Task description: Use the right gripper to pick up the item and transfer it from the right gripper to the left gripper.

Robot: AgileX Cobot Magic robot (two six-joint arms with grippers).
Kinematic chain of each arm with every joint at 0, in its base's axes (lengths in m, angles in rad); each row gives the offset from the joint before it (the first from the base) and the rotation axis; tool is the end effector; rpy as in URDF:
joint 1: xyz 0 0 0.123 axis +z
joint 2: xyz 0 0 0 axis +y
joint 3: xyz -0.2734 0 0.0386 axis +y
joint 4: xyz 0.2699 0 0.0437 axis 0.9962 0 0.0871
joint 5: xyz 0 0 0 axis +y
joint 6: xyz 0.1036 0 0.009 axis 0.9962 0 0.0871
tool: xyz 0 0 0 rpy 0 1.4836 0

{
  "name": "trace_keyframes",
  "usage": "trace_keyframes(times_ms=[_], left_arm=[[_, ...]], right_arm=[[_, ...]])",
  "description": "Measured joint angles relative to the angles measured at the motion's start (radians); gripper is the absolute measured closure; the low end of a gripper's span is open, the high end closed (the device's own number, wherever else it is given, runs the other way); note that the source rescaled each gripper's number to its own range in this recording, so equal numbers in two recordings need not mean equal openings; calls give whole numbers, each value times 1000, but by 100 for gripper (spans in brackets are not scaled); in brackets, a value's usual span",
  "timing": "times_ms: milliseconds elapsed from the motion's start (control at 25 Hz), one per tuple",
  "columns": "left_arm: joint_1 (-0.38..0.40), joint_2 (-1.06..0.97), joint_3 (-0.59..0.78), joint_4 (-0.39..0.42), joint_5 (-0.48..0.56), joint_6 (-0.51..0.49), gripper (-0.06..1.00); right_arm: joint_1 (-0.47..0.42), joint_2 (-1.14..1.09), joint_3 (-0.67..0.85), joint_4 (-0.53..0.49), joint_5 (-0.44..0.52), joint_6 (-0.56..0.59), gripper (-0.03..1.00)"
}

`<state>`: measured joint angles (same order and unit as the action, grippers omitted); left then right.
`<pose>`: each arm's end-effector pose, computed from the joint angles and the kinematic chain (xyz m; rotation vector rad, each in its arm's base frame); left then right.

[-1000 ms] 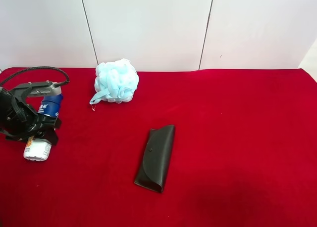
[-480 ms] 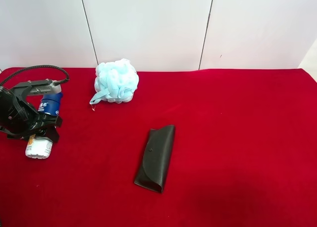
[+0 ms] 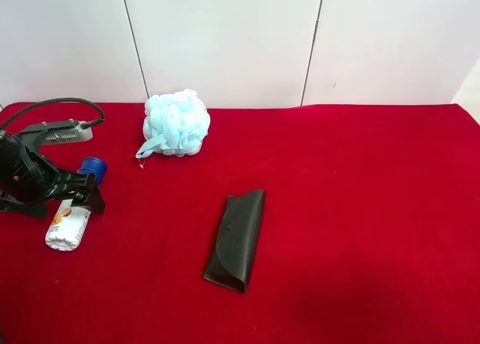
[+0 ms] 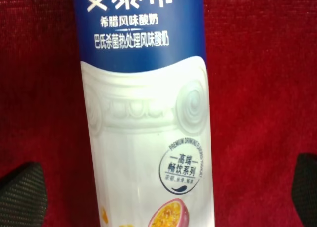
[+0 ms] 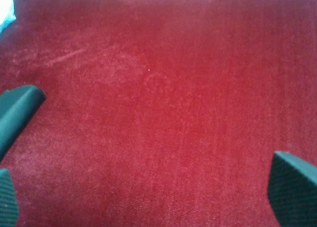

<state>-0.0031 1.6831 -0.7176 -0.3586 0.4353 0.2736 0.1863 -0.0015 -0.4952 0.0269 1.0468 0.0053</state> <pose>0.2870 -0.0163 0.0945 -0.0426 2.8559 -0.2240 0.0349 0.0090 0.2818 -0.1850 2.0284 0.1526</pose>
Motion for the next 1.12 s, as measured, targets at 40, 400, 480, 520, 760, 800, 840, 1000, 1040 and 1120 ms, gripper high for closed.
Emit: trace_keyframes(times_ms=[40, 400, 480, 520, 760, 800, 840, 1000, 1040, 1120], left_arm=[[0, 0, 0, 0, 0, -1, -5], [1, -13, -134, 5, 245, -17, -5], [1, -42, -192, 27, 331, -45, -5], [1, -66, -223, 43, 371, -65, -5], [1, -301, -327, 132, 524, -135, -5], [1, -357, -331, 144, 544, -143, -5], [1, -412, -332, 156, 564, -149, -5], [1, -615, -333, 192, 643, -164, -5], [1, -657, -333, 202, 659, -164, -5], [1, -754, -333, 217, 696, -164, -5]], right_arm=[[0, 0, 0, 0, 0, 0, -3], [0, 0, 0, 0, 0, 0, -3], [0, 0, 0, 0, 0, 0, -3], [0, 0, 0, 0, 0, 0, -3], [0, 0, 0, 0, 0, 0, -3], [0, 0, 0, 0, 0, 0, -3], [0, 0, 0, 0, 0, 0, -3], [0, 0, 0, 0, 0, 0, -3], [0, 0, 0, 0, 0, 0, -3], [0, 0, 0, 0, 0, 0, -3]])
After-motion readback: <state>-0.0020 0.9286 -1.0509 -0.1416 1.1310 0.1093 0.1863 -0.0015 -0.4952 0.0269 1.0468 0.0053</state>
